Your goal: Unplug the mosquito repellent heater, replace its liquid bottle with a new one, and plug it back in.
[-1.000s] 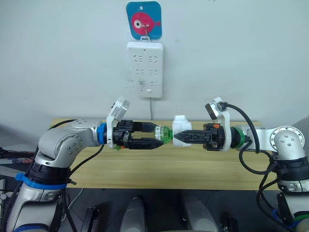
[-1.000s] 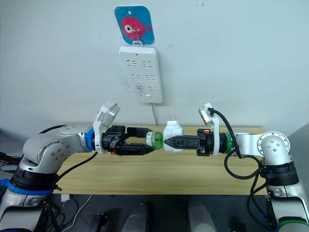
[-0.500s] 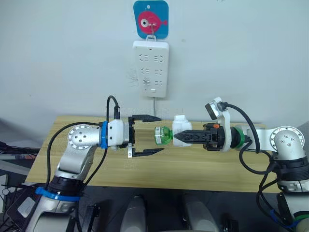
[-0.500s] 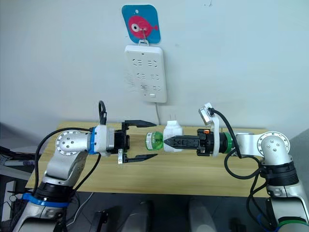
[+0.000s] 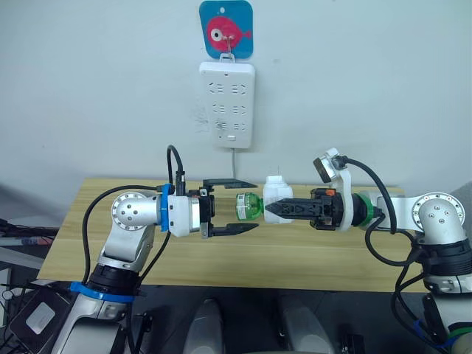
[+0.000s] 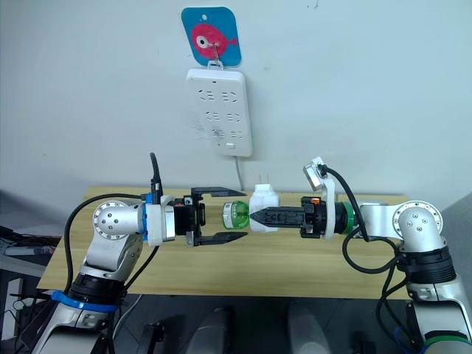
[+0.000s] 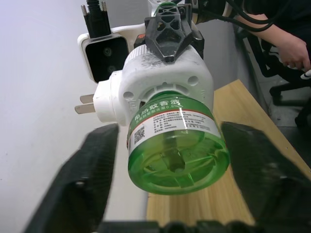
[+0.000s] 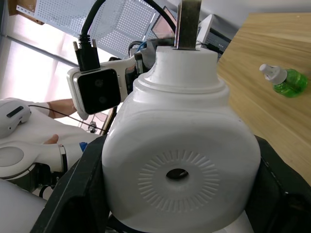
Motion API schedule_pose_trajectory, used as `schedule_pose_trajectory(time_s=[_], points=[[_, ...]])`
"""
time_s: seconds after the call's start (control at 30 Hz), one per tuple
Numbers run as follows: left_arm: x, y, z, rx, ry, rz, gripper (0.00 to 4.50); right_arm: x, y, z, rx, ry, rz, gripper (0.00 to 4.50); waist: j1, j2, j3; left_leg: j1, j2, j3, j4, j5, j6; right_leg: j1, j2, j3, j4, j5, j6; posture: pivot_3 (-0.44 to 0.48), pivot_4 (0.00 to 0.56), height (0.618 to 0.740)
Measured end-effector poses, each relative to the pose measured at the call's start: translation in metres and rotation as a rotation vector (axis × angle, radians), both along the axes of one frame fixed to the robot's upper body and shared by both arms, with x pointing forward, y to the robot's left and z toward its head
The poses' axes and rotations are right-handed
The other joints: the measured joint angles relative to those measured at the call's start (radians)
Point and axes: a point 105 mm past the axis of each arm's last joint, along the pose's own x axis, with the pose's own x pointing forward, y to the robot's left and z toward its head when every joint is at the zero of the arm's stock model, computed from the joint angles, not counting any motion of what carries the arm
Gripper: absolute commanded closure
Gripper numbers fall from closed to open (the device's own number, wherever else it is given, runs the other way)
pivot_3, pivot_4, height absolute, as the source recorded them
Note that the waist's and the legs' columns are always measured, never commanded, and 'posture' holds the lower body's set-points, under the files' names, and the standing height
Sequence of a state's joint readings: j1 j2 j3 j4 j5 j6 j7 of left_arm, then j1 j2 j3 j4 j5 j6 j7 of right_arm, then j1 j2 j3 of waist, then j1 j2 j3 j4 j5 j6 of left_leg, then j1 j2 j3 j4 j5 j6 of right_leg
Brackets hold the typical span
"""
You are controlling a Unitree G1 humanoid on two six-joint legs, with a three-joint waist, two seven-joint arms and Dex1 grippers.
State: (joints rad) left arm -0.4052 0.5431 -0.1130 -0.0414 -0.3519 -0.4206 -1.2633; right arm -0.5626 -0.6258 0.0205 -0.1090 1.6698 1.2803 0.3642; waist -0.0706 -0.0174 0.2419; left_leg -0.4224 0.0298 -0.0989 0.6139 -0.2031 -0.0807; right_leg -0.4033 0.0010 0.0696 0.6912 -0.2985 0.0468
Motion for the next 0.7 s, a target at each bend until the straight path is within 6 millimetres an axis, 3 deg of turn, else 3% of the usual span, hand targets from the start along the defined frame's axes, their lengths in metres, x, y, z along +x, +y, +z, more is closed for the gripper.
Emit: schedule_pose_trajectory(time_s=[0.07,0.23,0.5,0.7], points=[[0.000,0.000,0.000,-0.002,0.000,-0.001,2.23,0.000,0.000,0.000,0.000,0.002,0.000,1.46,-0.004,0.000,0.000,0.000,0.000,0.000,0.000,0.000,0.000,0.000,0.000,0.000,0.000,0.000,0.000,-0.082,0.228,0.736],[-0.003,0.002,0.003,0.033,0.064,-0.007,2.23,-0.002,0.001,0.000,0.002,-0.001,0.010,1.46,-0.012,0.000,0.000,0.000,0.000,0.000,0.000,0.000,0.000,0.000,0.000,0.000,0.001,0.000,0.000,-0.083,0.230,0.736],[-0.006,0.004,0.019,0.065,0.949,0.024,2.23,-0.004,0.004,0.003,0.017,-0.019,0.023,1.46,-0.018,-0.001,0.001,0.000,0.000,-0.003,0.001,0.000,0.000,-0.001,0.001,-0.002,0.005,-0.003,0.004,-0.076,0.232,0.736],[-0.010,0.007,0.029,0.068,1.235,0.013,2.23,-0.007,0.005,0.007,0.033,-0.037,0.039,1.46,-0.017,-0.001,0.002,0.000,0.001,-0.003,0.001,0.000,0.000,-0.002,0.002,-0.002,0.005,-0.002,0.002,-0.074,0.233,0.736]])
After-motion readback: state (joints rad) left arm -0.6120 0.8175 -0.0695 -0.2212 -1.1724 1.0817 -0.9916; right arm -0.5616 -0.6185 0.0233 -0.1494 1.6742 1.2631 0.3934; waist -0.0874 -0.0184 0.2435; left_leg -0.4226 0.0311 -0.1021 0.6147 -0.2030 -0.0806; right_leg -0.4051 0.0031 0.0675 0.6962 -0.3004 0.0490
